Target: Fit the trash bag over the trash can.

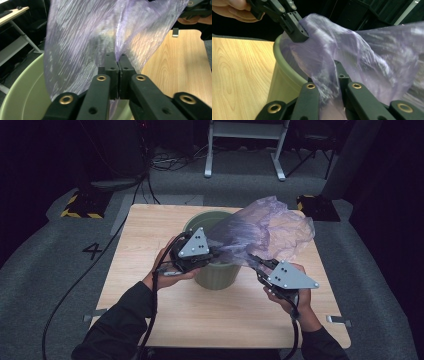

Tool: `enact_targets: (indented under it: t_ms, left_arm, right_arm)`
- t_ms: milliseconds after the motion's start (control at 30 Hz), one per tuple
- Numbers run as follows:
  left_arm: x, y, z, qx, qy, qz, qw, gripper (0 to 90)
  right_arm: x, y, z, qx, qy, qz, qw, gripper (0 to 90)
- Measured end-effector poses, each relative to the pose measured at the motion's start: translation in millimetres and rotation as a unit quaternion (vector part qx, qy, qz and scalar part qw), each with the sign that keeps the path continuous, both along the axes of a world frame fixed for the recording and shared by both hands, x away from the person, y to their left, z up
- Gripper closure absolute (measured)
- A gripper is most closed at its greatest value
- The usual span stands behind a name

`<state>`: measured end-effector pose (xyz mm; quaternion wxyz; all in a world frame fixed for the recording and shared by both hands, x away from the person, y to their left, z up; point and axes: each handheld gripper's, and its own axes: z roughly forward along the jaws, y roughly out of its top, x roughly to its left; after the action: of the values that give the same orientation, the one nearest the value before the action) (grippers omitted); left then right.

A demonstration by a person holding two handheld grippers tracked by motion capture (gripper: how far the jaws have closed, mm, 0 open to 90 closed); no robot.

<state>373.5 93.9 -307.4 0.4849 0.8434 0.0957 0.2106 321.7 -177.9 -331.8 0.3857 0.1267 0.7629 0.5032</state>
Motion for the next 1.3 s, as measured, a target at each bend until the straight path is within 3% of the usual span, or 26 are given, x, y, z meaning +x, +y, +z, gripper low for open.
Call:
enact_targets:
  t_ms: [133,300,400,633,767,900,1133,1233,1300]
  left_arm:
    - [-0.3,11.9,-1.8,-0.009,0.002,0.006,0.9999,89.6]
    - [-4.0,20.7,-5.4,-0.011,-0.003,0.011,0.9999,89.8]
    - [-6.0,25.0,-7.5,-0.011,-0.006,0.012,0.9999,89.8]
    - [-6.0,40.8,-12.9,-0.021,-0.001,0.028,0.9994,89.8]
    - [-8.9,50.2,-16.1,-0.028,-0.003,0.035,0.999,89.8]
    - [-11.3,59.0,-18.4,-0.037,-0.003,0.04,0.9985,89.8]
    - [-12.4,72.0,-21.7,-0.045,-0.011,0.046,0.9979,89.7]
    - [-11.6,76.2,-22.3,-0.048,-0.009,0.046,0.9977,89.6]
    - [-10.7,77.7,-23.5,-0.049,-0.008,0.047,0.9977,89.6]
  right_arm:
    - [-1.7,2.8,-3.8,-0.005,0.006,0.002,1.0,84.7]
    - [-4.3,2.7,-8.4,0.0,0.016,0.005,0.9999,76.9]
    - [-6.0,0.4,-8.6,0.008,0.025,0.005,0.9996,60.8]
    - [-16.8,-21.6,-9.7,0.049,0.044,0.004,0.9978,44.9]
    - [-23.6,-36.3,-9.6,0.06,0.047,-0.006,0.9971,37.1]
    - [-32.3,-50.2,-9.1,0.061,0.049,0.001,0.9969,31.9]
    - [-37.8,-74.3,4.8,0.071,0.034,-0.014,0.9968,31.3]
    - [-37.0,-83.8,16.7,0.064,-0.004,-0.046,0.9969,30.5]
    - [-32.3,-92.1,22.4,0.071,-0.005,-0.069,0.995,30.2]
